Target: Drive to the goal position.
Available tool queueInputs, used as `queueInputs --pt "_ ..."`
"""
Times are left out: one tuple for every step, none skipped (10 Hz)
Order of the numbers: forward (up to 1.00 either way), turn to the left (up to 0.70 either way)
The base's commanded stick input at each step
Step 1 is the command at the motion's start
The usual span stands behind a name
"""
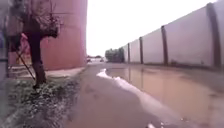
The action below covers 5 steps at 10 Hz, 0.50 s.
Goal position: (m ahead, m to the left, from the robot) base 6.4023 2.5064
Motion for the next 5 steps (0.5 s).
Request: queueInputs --pt "0.0 0.0" --pt "0.0 0.0" --pt "0.0 0.0" --pt "0.0 0.0" --pt "0.0 0.0"
